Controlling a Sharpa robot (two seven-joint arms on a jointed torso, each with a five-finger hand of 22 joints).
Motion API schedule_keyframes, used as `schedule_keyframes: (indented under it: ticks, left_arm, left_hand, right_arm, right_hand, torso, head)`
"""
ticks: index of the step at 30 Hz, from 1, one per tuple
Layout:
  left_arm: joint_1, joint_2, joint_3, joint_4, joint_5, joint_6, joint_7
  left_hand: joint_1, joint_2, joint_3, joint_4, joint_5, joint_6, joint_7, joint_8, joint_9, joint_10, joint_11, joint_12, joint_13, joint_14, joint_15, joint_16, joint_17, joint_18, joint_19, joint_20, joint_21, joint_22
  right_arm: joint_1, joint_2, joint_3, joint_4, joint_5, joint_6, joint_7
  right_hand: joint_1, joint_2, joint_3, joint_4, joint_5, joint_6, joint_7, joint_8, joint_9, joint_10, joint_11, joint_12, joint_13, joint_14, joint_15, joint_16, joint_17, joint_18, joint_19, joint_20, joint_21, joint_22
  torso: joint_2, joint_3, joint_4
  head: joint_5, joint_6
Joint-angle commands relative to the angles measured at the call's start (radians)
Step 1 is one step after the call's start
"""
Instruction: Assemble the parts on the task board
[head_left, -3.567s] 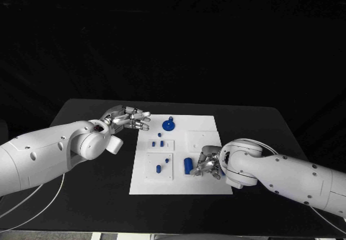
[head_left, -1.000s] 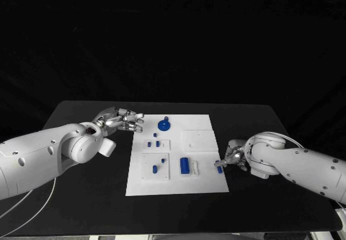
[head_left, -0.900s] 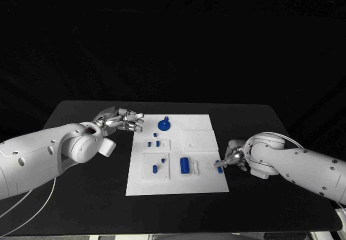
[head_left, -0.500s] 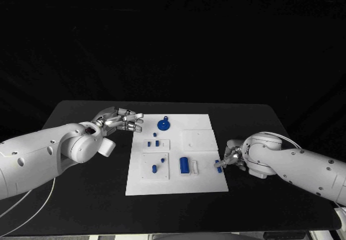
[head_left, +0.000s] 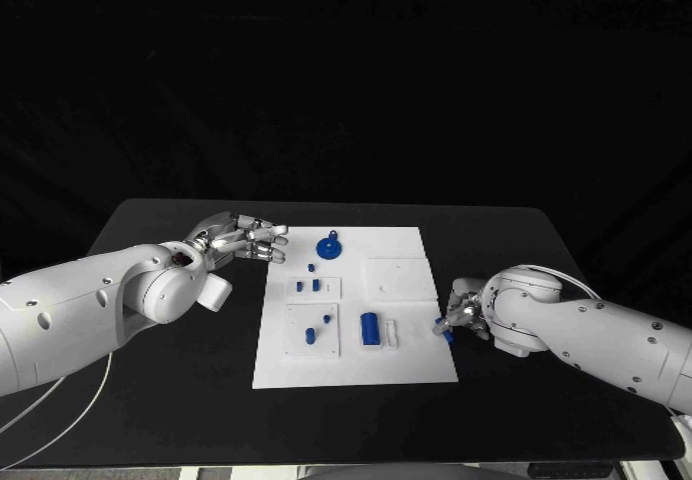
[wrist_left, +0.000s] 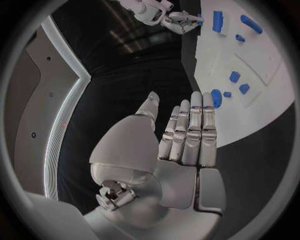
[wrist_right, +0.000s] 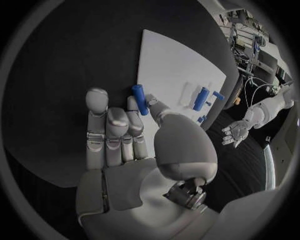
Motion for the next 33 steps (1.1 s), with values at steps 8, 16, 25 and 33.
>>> schedule_keyframes:
  ticks: [8, 16, 25, 33]
  left_arm:
    - [-0.001, -0.001, 0.001, 0.003, -0.003, 0.009, -0.002]
    - [-0.001, -0.002, 0.001, 0.003, -0.003, 0.009, -0.003]
    - [-0.001, -0.001, 0.000, 0.002, -0.005, 0.009, -0.006]
    - [-0.001, 0.000, 0.000, 0.002, -0.005, 0.009, -0.007]
  left_hand:
    - [-0.004, 0.000, 0.001, 0.004, -0.001, -0.008, -0.001, 0.005, 0.000, -0.005, -0.001, 0.007, 0.001, -0.007, 0.002, -0.003, 0.002, -0.012, -0.007, 0.003, 0.004, -0.001]
    - [-0.004, 0.000, 0.001, 0.004, -0.001, -0.008, -0.001, 0.005, 0.000, -0.005, -0.001, 0.007, 0.001, -0.007, 0.002, -0.003, 0.002, -0.012, -0.007, 0.003, 0.004, -0.001]
    - [-0.004, 0.002, 0.000, 0.004, -0.001, -0.008, -0.001, 0.005, 0.000, -0.006, -0.001, 0.007, 0.001, -0.007, 0.002, -0.003, 0.002, -0.012, -0.007, 0.003, 0.005, -0.002]
    - [-0.004, 0.002, 0.000, 0.004, -0.001, -0.008, -0.001, 0.005, 0.000, -0.006, -0.001, 0.007, 0.001, -0.008, 0.003, -0.003, 0.002, -0.012, -0.008, 0.003, 0.005, -0.002]
  right_arm:
    - [-0.023, -0.007, -0.015, -0.010, 0.019, -0.022, -0.001]
    - [-0.022, -0.031, 0.006, -0.009, 0.057, -0.043, 0.004]
    - [-0.001, -0.058, 0.063, 0.004, 0.122, -0.060, 0.004]
    - [0.023, -0.060, 0.081, 0.035, 0.153, -0.077, -0.004]
  right_hand:
    - [-0.025, 0.026, 0.105, -0.097, 0.032, 0.024, -0.005, -0.005, -0.132, -0.002, -0.002, 0.005, -0.007, 0.002, 0.002, 0.002, -0.007, -0.003, 0.043, 0.009, 0.008, 0.007]
    - [-0.032, 0.024, 0.104, -0.091, 0.035, 0.032, -0.009, -0.006, -0.126, 0.002, -0.005, 0.007, -0.008, 0.002, 0.000, 0.003, -0.009, -0.004, 0.044, 0.007, 0.009, 0.008]
    - [-0.033, 0.020, 0.108, -0.082, 0.035, 0.036, -0.012, -0.006, -0.124, 0.005, -0.007, 0.008, -0.008, 0.002, -0.001, 0.004, -0.012, -0.005, 0.044, 0.006, 0.011, 0.009]
    - [-0.035, 0.018, 0.102, -0.077, 0.039, 0.038, -0.013, -0.006, -0.123, 0.006, -0.008, 0.008, -0.008, 0.002, -0.001, 0.006, -0.013, -0.006, 0.044, 0.005, 0.014, 0.010]
  torso:
    - [0.000, -0.0012, -0.0008]
    - [0.000, -0.0015, -0.0004]
    - [0.000, -0.0021, -0.0003]
    - [0.000, -0.0017, 0.0001]
  head:
    - [0.002, 0.002]
    - [0.004, 0.004]
    - [0.004, 0.007]
    - [0.006, 0.005]
